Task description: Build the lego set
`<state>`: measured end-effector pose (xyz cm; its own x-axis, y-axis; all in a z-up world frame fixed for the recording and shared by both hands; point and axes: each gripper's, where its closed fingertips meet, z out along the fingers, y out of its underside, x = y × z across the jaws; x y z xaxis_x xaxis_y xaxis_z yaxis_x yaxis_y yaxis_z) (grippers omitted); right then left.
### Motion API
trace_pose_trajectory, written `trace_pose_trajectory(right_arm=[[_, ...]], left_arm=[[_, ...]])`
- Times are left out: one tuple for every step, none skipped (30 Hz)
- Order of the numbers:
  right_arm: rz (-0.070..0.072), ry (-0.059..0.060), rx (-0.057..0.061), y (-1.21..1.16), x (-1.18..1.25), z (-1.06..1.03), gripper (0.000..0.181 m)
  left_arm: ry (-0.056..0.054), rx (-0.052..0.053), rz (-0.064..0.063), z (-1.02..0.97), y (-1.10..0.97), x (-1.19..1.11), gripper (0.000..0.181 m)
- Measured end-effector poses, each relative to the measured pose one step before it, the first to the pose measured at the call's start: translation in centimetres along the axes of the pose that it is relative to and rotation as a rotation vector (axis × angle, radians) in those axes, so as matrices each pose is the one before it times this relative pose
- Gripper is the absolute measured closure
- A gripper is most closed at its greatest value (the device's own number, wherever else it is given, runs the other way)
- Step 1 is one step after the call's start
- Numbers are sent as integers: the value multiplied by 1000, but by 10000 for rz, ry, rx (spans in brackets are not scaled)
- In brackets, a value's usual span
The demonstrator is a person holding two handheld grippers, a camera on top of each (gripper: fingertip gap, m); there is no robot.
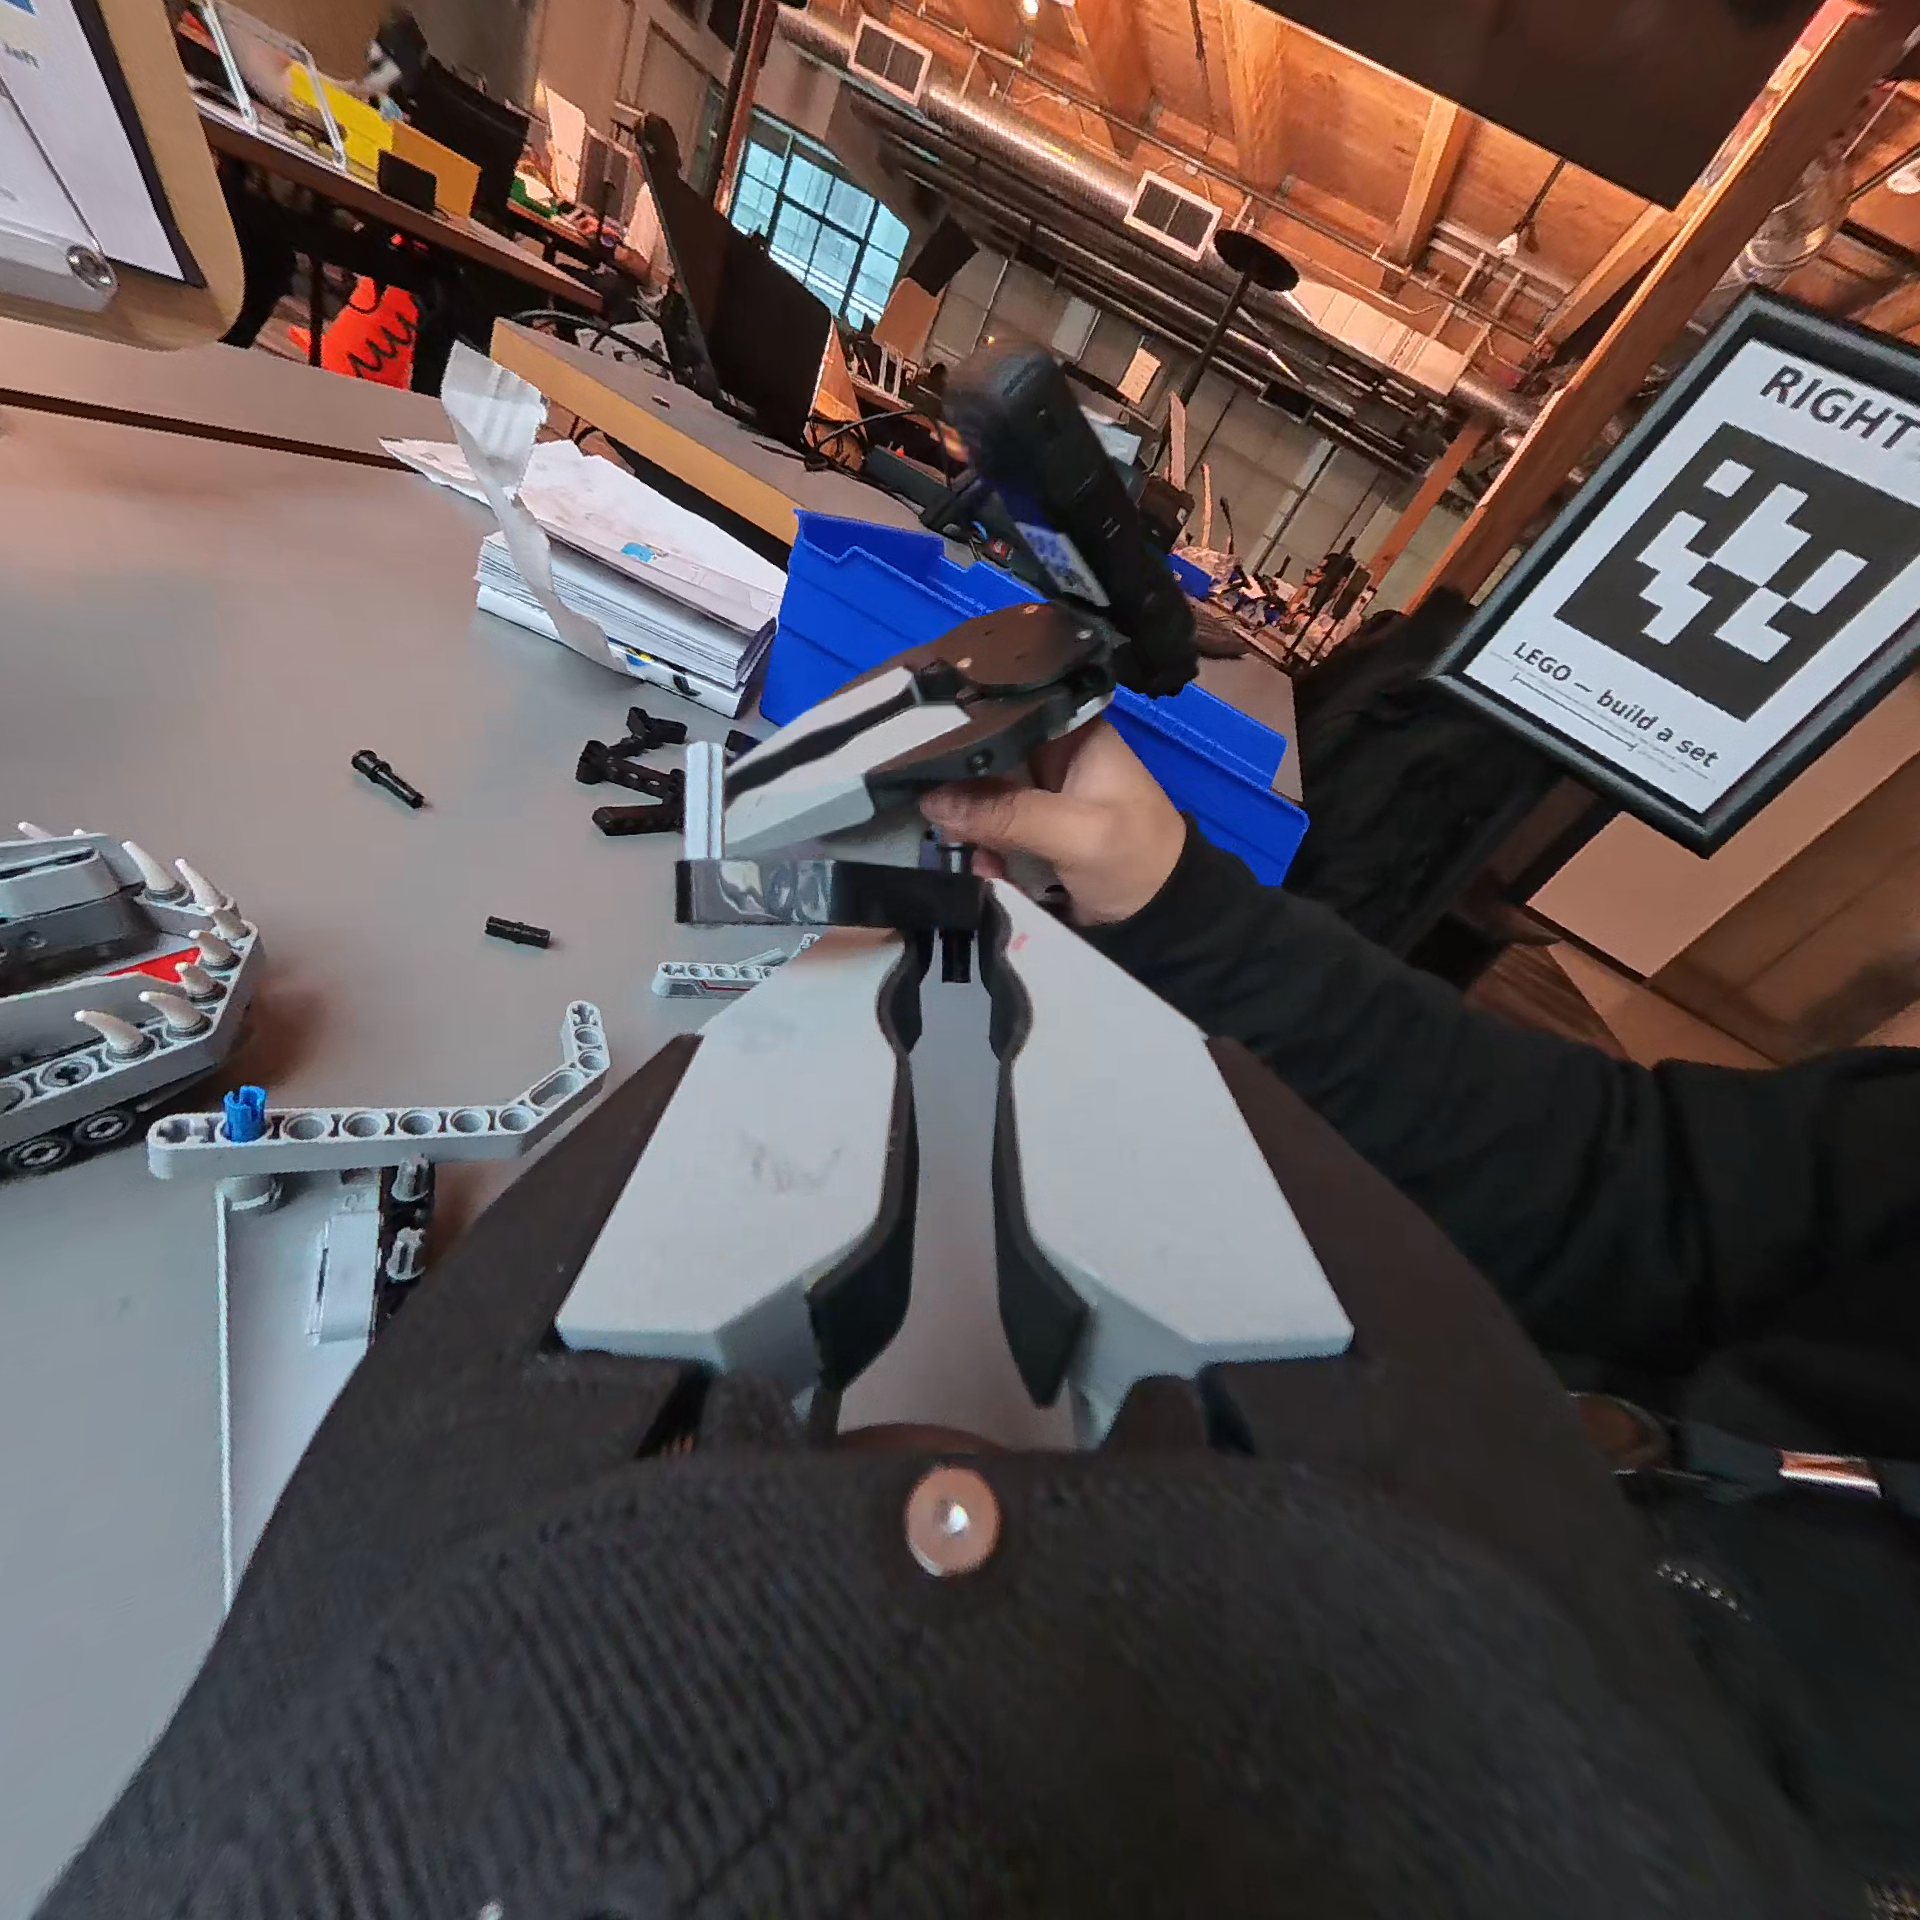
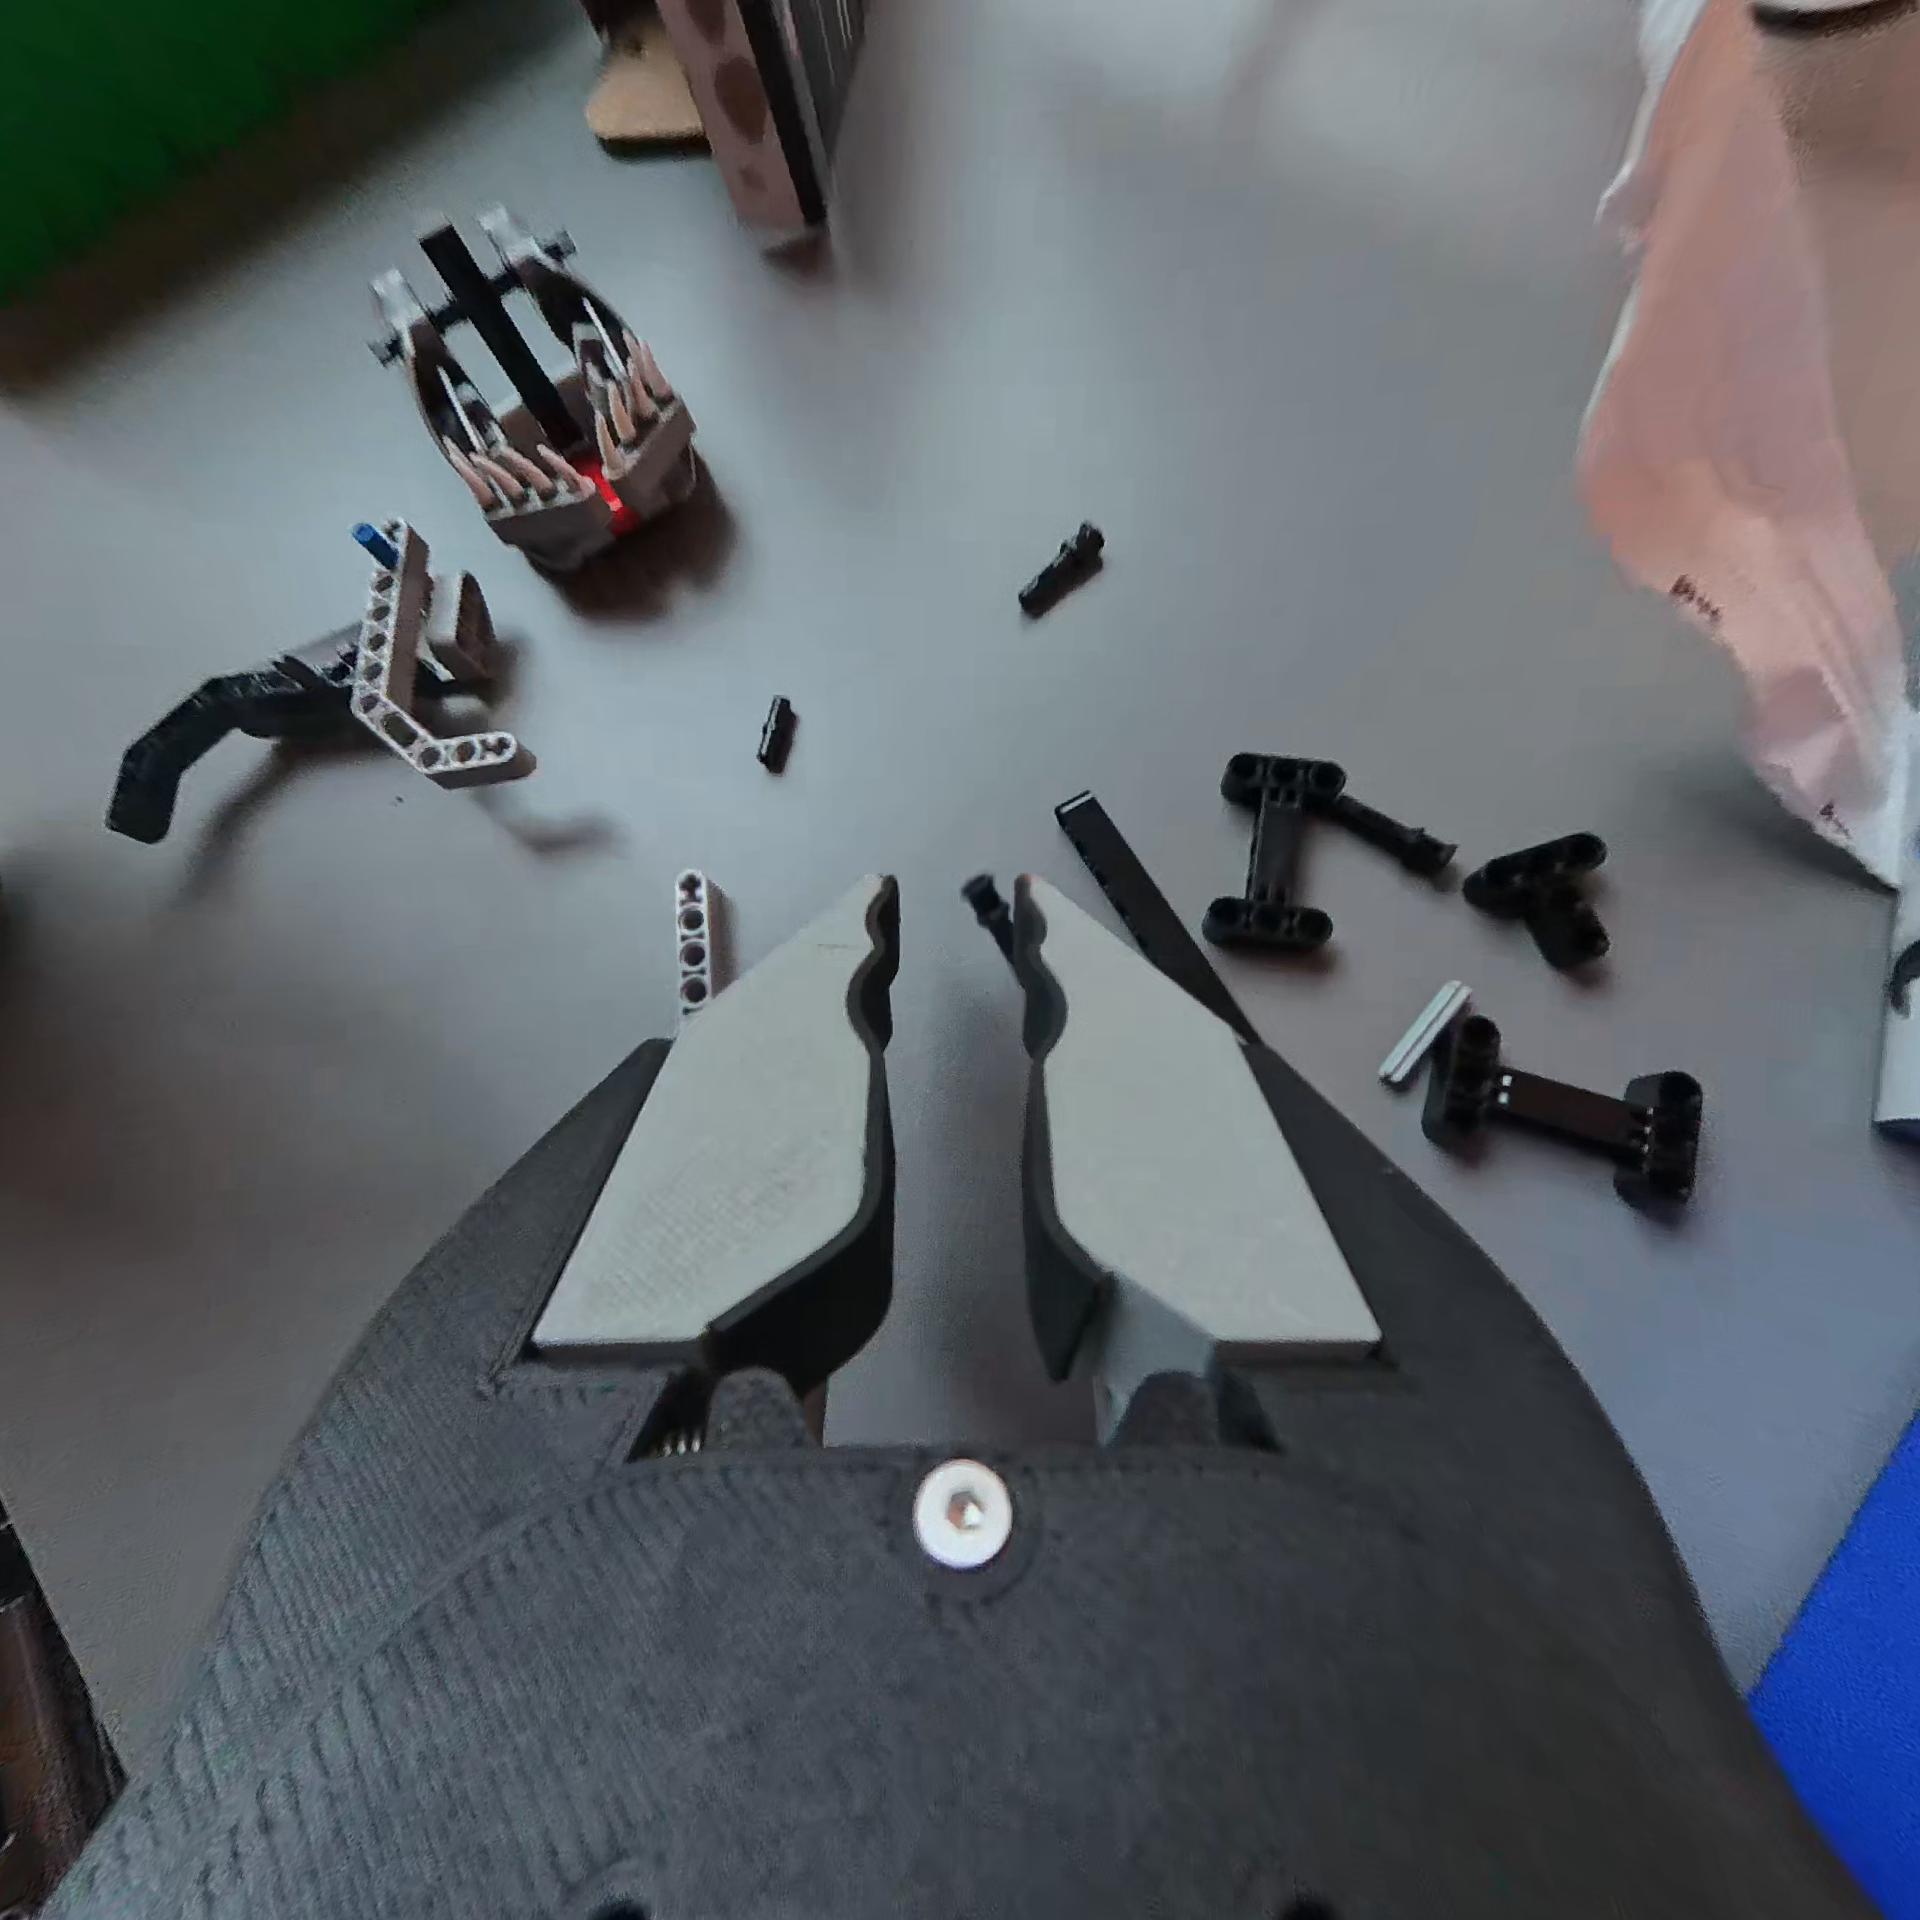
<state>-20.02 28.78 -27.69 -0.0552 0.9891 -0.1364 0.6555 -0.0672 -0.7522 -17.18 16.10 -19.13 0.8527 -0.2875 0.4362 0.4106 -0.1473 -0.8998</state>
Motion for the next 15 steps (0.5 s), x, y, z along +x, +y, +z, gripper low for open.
trace_pose_trajectory(right_arm=[[12,-56,219,-292,-14,-147,160],[80,-71,-55,127,14,68,156],[143,-44,-272,431,100,197,154],[104,-121,-103,146,-66,91,156],[103,-270,229,-313,-336,-91,162],[251,-257,246,-342,-220,-190,160],[300,-150,97,-211,-8,-241,151],[110,-78,205,-406,-51,-409,150],[-144,50,470,-855,-146,-680,148],[-362,59,627,-1199,-417,-890,147],[-498,-214,595,-1334,-1067,-880,147],[-491,-571,424,-1228,-1712,-695,153],[-396,-987,239,-956,-2362,-373,160],[-219,-1393,60,-563,-2871,-28,165],[8,-1494,-92,-152,-2832,308,160]], left_arm=[[5,-29,8,24,34,11,176],[31,-34,-5,33,38,30,176],[21,-18,-12,22,24,12,176],[5,-27,-4,19,31,-2,176],[34,-38,36,27,40,67,176],[19,-54,59,23,61,50,176],[-14,-44,45,33,50,22,176],[9,-10,33,10,15,40,176],[26,-11,43,5,3,53,176],[25,-35,63,7,24,35,176],[21,-18,81,-17,-21,17,176],[38,29,122,-40,-95,39,176],[37,69,116,-57,-143,33,176],[-7,183,35,-49,-295,-28,176],[49,360,-103,-61,-491,22,176]])
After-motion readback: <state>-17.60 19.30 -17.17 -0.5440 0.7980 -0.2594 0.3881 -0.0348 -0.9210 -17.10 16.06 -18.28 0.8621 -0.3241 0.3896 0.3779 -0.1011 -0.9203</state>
